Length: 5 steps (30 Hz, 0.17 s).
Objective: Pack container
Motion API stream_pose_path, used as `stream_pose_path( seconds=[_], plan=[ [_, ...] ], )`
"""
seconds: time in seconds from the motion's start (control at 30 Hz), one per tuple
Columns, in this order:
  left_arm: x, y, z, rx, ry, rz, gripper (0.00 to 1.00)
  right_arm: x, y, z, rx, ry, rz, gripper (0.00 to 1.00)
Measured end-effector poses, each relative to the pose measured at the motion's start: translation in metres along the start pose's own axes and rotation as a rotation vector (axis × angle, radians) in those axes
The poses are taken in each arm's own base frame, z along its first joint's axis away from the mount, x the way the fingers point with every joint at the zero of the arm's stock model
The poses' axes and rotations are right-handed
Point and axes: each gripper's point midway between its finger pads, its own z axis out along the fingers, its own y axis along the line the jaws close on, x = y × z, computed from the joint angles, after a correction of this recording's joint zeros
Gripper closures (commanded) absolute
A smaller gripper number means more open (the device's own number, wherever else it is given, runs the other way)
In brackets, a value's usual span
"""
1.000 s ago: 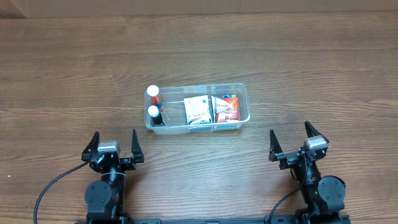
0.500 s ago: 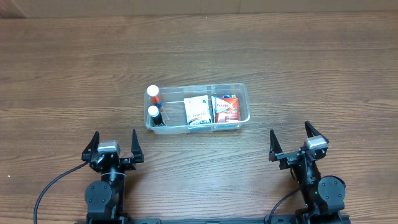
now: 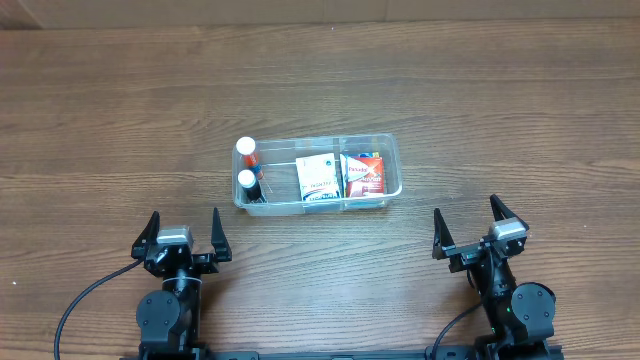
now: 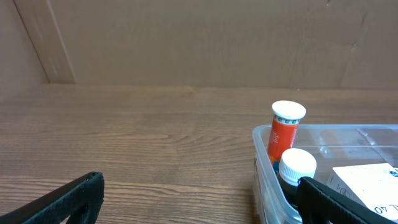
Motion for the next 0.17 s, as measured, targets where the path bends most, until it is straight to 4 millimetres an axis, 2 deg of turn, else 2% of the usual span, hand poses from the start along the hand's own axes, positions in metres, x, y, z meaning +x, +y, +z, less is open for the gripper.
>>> stream_pose_path(
  seconds=[0.17],
  plan=[
    [0.0000,0.0000,0.0000,0.000,0.000,0.000,0.00,0.0000,-0.0001,0.0000,0.000,0.000,0.000,0.00]
  ],
)
